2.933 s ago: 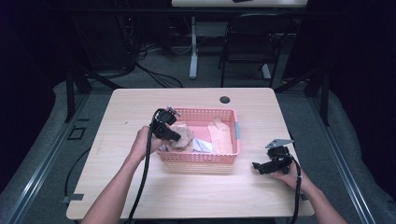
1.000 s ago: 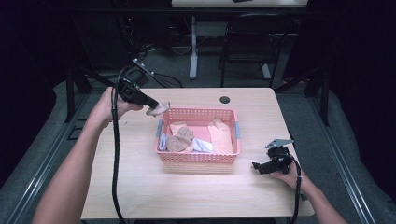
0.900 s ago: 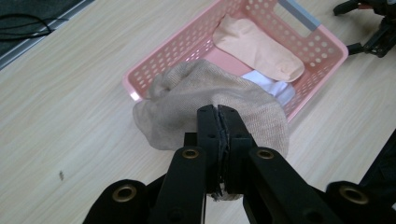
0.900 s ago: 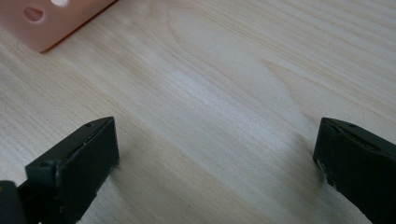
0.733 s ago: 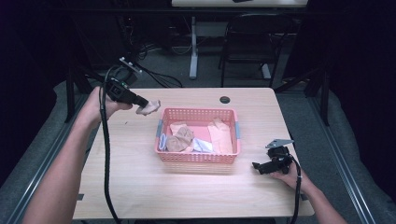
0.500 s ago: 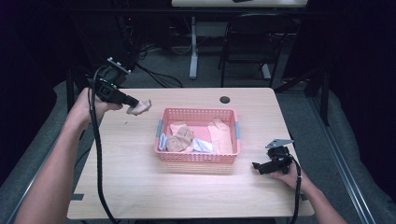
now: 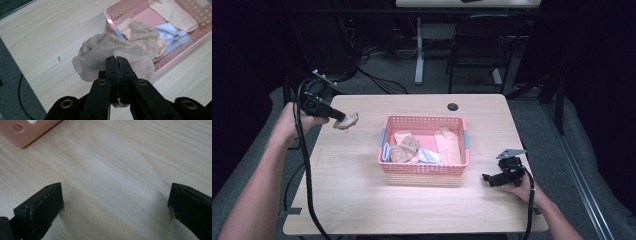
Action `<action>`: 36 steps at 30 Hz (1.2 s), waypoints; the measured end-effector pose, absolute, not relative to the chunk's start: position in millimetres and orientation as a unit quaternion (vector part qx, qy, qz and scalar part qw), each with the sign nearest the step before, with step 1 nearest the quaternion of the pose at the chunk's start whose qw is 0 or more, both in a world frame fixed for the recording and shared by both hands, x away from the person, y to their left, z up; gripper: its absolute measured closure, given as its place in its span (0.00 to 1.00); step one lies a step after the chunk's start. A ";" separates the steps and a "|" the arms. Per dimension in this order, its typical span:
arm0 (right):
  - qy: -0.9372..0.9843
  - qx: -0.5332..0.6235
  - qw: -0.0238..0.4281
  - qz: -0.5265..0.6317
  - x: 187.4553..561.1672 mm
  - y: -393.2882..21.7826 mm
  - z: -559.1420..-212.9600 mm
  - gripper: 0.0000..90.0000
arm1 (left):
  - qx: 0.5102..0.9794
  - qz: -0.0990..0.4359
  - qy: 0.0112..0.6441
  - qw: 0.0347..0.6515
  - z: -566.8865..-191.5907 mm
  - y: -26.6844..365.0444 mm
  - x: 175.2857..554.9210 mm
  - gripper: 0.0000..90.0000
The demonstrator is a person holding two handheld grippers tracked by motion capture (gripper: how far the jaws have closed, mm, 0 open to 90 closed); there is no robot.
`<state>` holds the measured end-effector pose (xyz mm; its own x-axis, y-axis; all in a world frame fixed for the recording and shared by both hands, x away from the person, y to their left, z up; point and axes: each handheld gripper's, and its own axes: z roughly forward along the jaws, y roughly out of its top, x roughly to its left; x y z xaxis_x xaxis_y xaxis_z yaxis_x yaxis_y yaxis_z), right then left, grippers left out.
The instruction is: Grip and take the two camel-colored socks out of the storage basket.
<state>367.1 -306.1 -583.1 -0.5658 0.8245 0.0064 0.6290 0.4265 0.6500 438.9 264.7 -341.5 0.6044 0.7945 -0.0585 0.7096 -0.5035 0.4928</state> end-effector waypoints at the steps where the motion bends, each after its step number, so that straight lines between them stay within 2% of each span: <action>1: 0.830 0.439 0.158 0.306 367.0 -306.0 -582.9 0.00 | 0.861 0.089 0.442 0.236 -345.4 269.1 439.2 0.98; 10: 0.829 0.439 0.158 0.307 366.9 -306.0 -582.9 0.00 | 0.850 0.076 0.472 0.224 -369.2 286.9 442.2 0.98; 24: 0.829 0.440 0.160 0.308 367.0 -305.8 -583.2 0.00 | 0.845 0.065 0.499 0.179 -443.3 293.6 444.2 0.98; 36: 0.829 0.439 0.159 0.307 367.0 -305.9 -583.1 0.00 | 0.838 0.038 0.512 0.185 -481.7 296.8 443.8 0.97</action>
